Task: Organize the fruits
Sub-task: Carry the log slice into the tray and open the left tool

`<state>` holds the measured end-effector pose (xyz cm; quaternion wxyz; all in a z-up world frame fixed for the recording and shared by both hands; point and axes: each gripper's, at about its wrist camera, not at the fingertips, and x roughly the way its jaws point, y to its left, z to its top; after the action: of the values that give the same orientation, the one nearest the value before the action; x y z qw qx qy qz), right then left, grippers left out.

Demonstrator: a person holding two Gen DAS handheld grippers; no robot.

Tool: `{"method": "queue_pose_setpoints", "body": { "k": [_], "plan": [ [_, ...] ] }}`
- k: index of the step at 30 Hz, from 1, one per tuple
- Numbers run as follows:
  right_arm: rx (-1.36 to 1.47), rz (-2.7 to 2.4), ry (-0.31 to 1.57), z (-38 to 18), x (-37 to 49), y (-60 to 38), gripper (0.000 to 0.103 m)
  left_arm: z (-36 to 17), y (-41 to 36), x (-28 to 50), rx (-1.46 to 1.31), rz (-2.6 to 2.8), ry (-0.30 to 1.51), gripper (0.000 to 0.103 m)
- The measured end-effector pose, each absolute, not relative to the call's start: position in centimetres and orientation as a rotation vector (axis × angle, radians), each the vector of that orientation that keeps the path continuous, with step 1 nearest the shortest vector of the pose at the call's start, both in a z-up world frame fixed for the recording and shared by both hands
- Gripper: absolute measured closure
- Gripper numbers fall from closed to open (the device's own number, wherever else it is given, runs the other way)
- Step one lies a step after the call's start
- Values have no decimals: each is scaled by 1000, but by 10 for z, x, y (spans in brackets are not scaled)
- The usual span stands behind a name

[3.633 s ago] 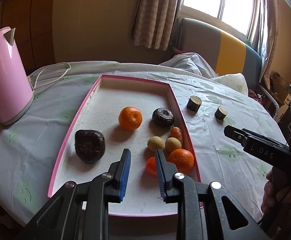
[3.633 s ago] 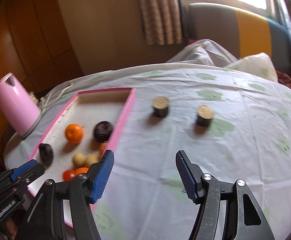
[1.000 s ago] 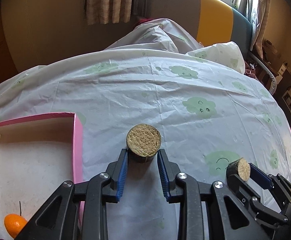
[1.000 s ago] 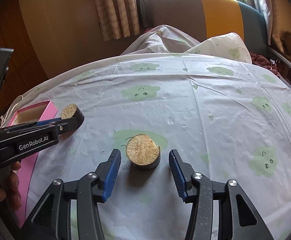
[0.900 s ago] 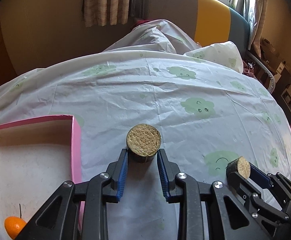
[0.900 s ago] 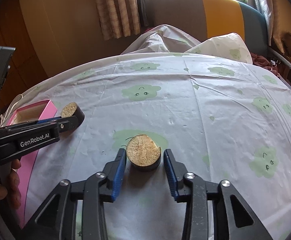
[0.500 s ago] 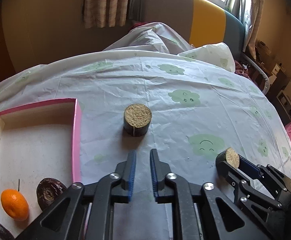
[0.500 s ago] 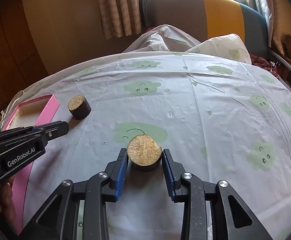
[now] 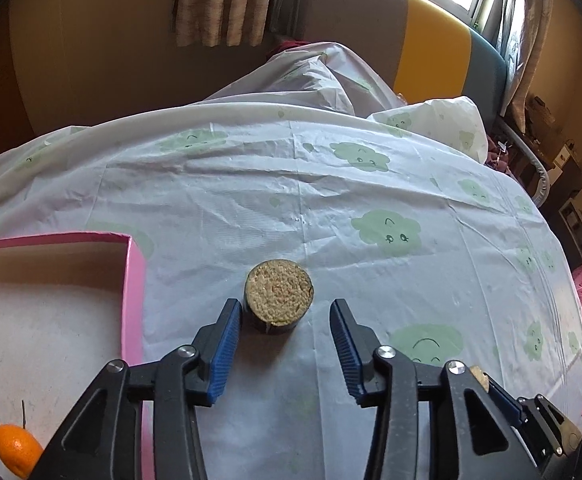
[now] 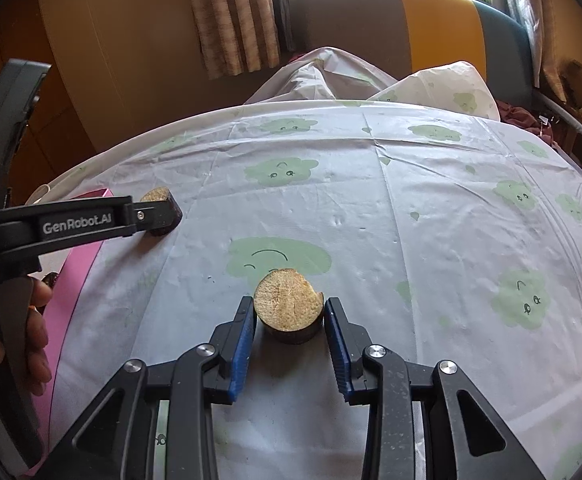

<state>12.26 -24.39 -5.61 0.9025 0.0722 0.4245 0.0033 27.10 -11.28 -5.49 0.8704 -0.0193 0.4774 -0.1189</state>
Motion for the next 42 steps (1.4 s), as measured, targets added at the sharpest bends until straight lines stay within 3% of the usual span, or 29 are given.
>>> {"method": "queue_pose_setpoints", "body": {
  "k": [2, 4, 27, 42],
  "plan": [
    [151, 7, 877, -56, 123, -244, 67, -60, -113, 275, -35, -228, 1003, 57],
    [147, 7, 876, -56, 123, -243, 68, -63, -112, 274, -17, -211, 992, 67],
    [93, 58, 877, -55, 87, -216, 69, 7, -44, 131, -41, -174, 801, 67],
    [17, 28, 884, -55, 77, -196, 69, -26, 56, 92, -135, 25, 850, 67]
  ]
}}
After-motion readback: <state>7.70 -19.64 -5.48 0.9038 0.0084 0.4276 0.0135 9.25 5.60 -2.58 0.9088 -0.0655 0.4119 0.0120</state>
